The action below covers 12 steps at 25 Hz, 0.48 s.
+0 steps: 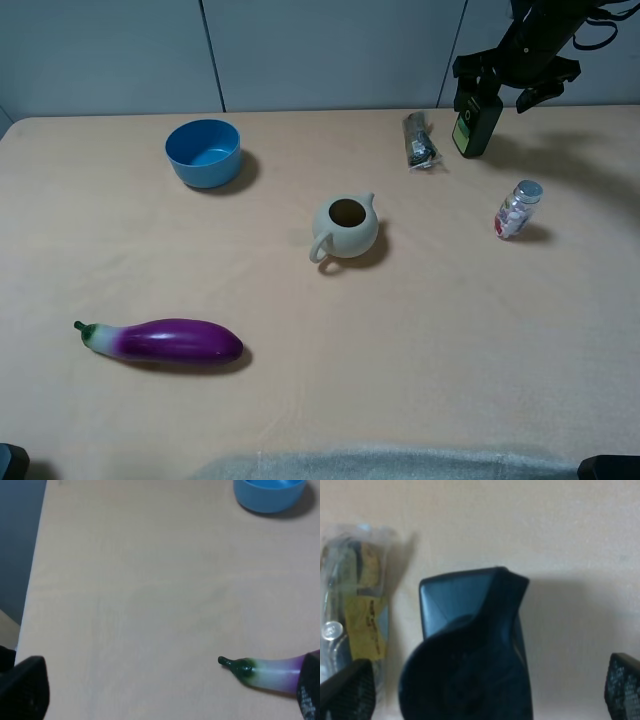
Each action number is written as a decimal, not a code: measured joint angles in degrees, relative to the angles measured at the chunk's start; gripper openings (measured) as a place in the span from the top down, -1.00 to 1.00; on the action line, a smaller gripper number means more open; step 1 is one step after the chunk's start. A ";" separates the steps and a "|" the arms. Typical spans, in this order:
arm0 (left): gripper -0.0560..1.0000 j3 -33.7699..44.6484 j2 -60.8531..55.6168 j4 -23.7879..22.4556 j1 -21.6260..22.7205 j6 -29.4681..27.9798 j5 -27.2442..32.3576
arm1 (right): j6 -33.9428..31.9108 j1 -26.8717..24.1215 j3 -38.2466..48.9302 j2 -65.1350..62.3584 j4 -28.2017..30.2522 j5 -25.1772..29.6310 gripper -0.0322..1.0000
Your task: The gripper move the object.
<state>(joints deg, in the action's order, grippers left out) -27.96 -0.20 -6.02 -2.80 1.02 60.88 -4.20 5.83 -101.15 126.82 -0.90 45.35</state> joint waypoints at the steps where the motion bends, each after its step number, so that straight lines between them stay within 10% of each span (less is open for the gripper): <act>1: -0.99 0.00 0.00 0.00 0.00 0.00 0.00 | 0.00 0.00 0.00 -0.14 -0.23 0.16 -0.40; 12: -0.99 0.00 0.00 0.00 0.00 0.00 0.00 | 0.97 0.00 0.00 -5.21 -3.12 5.09 -0.40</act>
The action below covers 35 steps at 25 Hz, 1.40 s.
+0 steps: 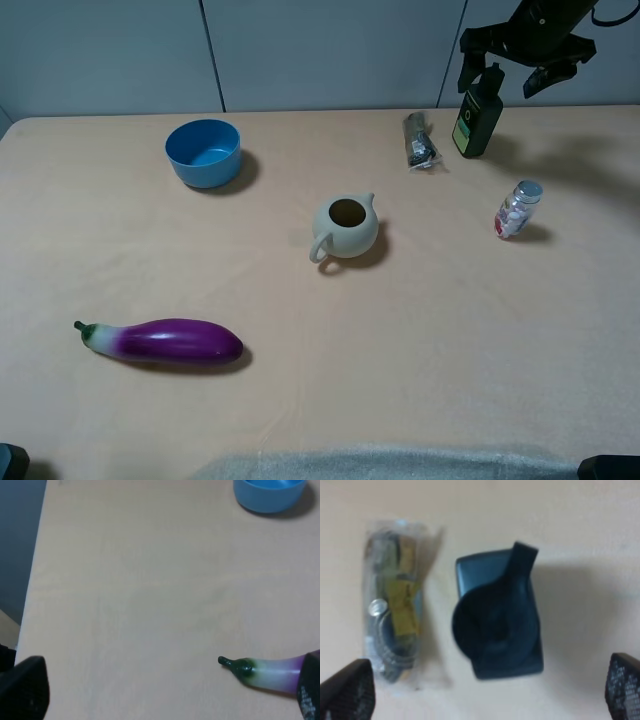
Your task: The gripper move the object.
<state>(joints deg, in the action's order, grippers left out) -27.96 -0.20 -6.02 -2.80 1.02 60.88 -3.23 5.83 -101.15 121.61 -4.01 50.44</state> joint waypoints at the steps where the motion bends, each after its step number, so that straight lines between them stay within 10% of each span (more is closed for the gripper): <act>1: -0.99 0.00 0.00 0.00 0.00 0.00 0.00 | 0.44 0.00 0.00 -0.67 -0.30 0.52 -0.40; 22: -0.99 0.00 0.00 0.00 0.00 0.00 0.00 | 2.04 0.00 0.00 -14.52 -1.77 18.06 -0.40; 35: -0.99 0.00 0.00 0.00 0.00 0.00 0.00 | 2.06 0.83 7.33 -25.93 -1.97 19.08 -0.40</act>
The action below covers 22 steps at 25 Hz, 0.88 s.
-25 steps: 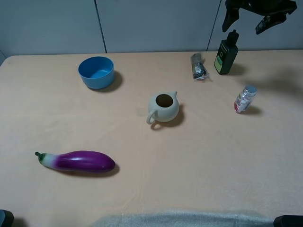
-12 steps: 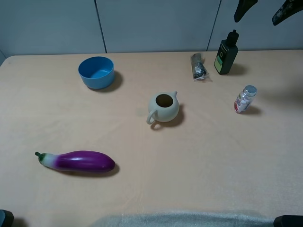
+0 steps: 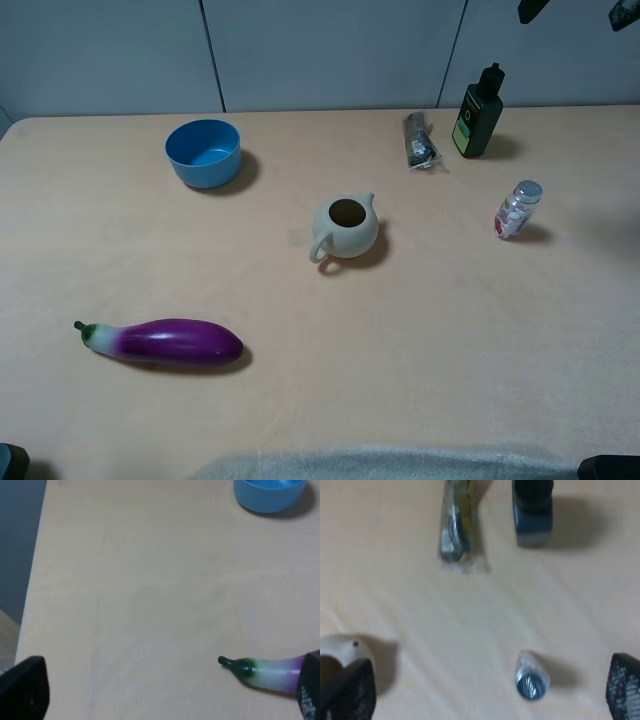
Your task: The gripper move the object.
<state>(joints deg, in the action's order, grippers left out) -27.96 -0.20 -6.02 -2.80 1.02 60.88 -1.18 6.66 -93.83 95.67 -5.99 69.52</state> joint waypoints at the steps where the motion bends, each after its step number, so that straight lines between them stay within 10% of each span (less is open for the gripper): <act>1: -0.99 0.00 0.00 0.00 0.00 0.00 0.00 | 0.00 0.00 1.65 -1.45 0.00 0.00 -0.40; 22: -0.99 0.00 0.00 0.00 0.00 0.00 0.00 | 0.00 0.00 26.99 -36.63 0.06 0.19 -0.40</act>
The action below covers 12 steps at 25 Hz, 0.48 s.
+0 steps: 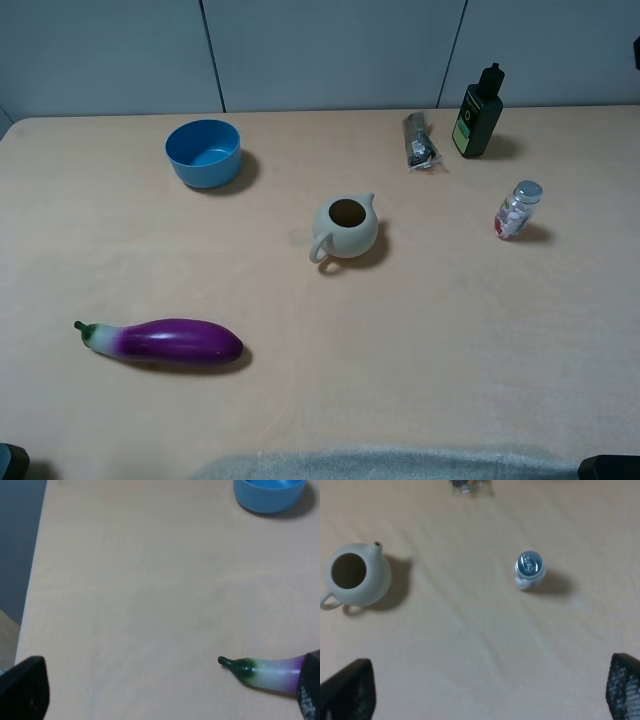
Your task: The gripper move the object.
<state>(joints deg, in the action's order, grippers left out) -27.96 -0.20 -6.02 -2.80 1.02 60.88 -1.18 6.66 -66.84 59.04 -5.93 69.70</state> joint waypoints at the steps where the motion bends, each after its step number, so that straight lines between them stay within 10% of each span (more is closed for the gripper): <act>1: -0.99 0.00 0.00 0.00 0.00 0.00 0.00 | 0.00 0.00 1.11 -1.96 0.00 0.00 -0.40; 12: -0.99 0.00 0.00 0.00 0.00 0.00 0.00 | 0.00 0.00 17.49 -26.20 0.00 0.07 -0.40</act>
<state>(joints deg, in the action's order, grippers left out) -27.96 -0.20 -6.02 -2.80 1.02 60.88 -1.18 6.66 -49.34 32.85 -5.93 69.77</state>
